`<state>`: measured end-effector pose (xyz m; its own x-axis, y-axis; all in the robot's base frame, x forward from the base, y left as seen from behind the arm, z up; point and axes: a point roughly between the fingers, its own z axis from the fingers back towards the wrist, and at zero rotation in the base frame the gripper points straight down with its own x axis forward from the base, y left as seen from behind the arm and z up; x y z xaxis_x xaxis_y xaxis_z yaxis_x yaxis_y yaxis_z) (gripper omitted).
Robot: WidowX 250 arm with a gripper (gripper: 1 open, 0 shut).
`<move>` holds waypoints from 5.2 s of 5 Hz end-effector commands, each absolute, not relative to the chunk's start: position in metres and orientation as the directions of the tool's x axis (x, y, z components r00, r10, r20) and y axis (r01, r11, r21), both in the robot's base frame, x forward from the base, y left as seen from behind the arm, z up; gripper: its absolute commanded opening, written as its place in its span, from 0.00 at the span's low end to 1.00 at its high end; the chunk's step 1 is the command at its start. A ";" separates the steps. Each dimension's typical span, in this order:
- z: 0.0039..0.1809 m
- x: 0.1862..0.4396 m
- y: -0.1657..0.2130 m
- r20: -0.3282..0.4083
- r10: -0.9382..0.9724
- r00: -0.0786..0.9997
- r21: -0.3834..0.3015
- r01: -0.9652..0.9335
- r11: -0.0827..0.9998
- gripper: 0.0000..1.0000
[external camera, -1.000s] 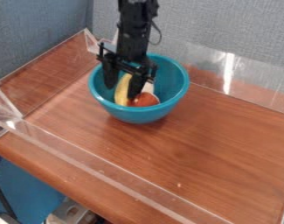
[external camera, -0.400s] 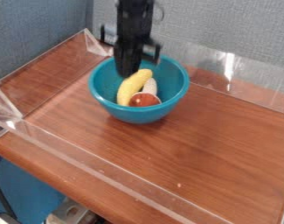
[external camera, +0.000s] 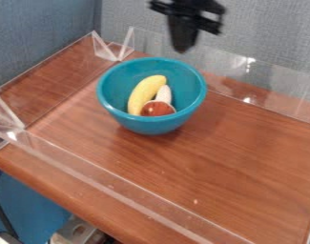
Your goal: Remove the yellow object from the blue bowl and put it on the table
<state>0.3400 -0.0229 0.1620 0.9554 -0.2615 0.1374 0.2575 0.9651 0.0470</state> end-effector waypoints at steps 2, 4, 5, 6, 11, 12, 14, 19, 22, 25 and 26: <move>0.172 0.353 -0.026 0.173 -0.391 0.904 0.053 0.388 0.920 1.00; 0.145 0.338 0.001 0.144 -0.383 0.912 0.068 0.377 0.924 1.00; 0.136 0.335 0.013 0.129 -0.301 0.945 0.072 0.294 0.953 1.00; 0.125 0.336 0.018 0.110 -0.226 0.968 0.075 0.219 0.973 1.00; 0.132 0.337 0.009 0.101 -0.118 0.988 0.082 0.110 0.991 0.00; 0.161 0.338 -0.022 0.165 -0.220 0.961 0.074 0.210 0.975 0.00; 0.140 0.333 0.058 0.142 0.021 0.990 0.081 -0.033 0.996 1.00; 0.053 0.365 0.078 0.084 0.113 0.990 0.077 -0.119 0.990 1.00; 0.016 0.371 0.075 0.070 0.104 0.992 0.063 -0.109 0.992 1.00; 0.002 0.356 0.068 0.042 0.074 0.996 0.069 -0.077 0.995 1.00; 0.003 0.340 0.057 0.030 0.019 0.999 0.072 -0.021 0.997 1.00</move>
<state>0.3620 0.0721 0.0251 0.9877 0.0856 0.1308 -0.0960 0.9925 0.0751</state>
